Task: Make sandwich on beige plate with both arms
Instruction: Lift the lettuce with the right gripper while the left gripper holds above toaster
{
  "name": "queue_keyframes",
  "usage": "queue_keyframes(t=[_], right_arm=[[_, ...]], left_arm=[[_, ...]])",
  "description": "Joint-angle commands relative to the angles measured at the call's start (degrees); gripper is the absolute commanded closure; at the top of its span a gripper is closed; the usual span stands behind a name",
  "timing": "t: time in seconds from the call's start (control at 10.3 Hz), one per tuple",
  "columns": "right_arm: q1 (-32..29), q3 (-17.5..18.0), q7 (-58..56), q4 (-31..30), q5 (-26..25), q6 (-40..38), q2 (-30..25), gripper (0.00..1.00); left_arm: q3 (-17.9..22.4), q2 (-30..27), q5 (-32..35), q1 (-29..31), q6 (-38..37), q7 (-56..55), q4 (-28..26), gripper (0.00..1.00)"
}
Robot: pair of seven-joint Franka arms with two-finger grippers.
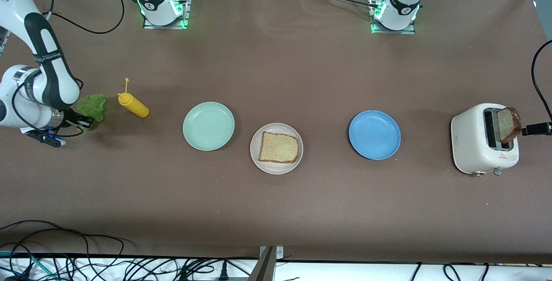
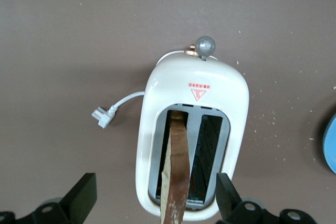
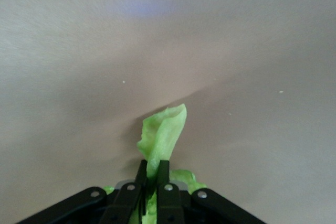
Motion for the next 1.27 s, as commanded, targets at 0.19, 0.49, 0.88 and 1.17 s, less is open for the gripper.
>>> queue_keyframes(t=[0.19, 0.49, 0.88, 1.17], right_arm=[[0.69, 3.67, 0.13, 17.40, -0.58, -23.24, -1.48, 1.00], [1.40, 8.23, 3.27, 26.73, 0.91, -34.25, -1.66, 1.00], [1.48, 19.38, 26.78, 29.74, 4.08, -36.04, -2.01, 1.00], [5.15, 25.03, 47.52, 31.85, 4.17, -31.49, -0.78, 1.00]], left_arm=[[-0.43, -8.27, -1.16, 0.30, 11.27, 0.44, -15.72, 0.00], [-0.52, -10.30, -1.16, 0.30, 16.22, 0.27, -21.81, 0.00], [-0.52, -11.45, -1.16, 0.22, 20.45, 0.27, -26.04, 0.00], [-0.61, -11.45, -1.16, 0.04, 20.19, 0.18, -26.13, 0.00]])
